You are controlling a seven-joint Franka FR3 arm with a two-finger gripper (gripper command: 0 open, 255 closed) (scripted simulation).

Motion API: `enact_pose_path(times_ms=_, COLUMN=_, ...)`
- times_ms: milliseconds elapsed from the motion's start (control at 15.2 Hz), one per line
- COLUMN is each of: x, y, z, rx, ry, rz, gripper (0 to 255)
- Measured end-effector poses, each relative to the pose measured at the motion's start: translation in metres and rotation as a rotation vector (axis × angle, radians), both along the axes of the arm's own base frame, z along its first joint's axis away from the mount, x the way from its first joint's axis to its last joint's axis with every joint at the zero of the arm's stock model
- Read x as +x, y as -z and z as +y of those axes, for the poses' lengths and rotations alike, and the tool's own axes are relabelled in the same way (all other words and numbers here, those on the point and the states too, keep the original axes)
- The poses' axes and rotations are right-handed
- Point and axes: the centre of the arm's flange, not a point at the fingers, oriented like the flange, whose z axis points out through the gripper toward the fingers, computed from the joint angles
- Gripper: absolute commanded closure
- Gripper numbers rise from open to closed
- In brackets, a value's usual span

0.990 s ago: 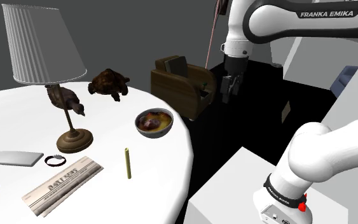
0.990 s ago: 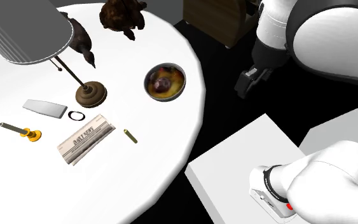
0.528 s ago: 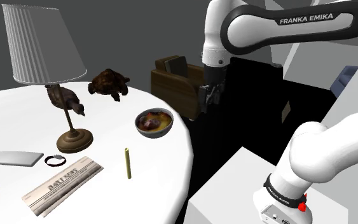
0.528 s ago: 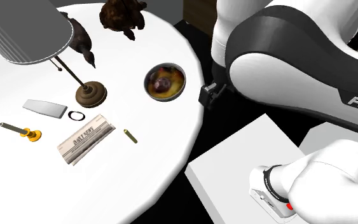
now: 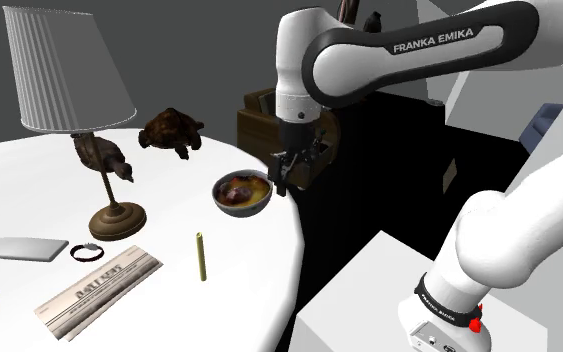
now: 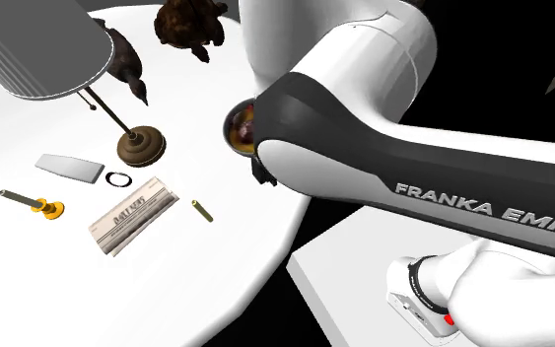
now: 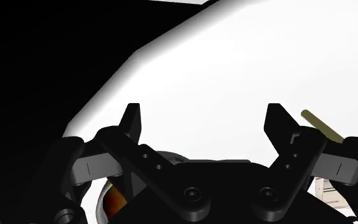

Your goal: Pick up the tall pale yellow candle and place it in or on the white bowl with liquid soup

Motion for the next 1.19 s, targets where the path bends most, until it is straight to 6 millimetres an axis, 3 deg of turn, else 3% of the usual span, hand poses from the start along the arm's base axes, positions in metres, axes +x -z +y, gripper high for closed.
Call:
enact_pose_path(times_ms=924, x=0.067, y=0.052, z=0.162, rx=0.028, ry=0.036, rz=-0.007, gripper=0)
enact_pose_path(times_ms=1188, x=0.078, y=0.065, z=0.195, rx=0.033, ry=0.045, rz=-0.008, gripper=0)
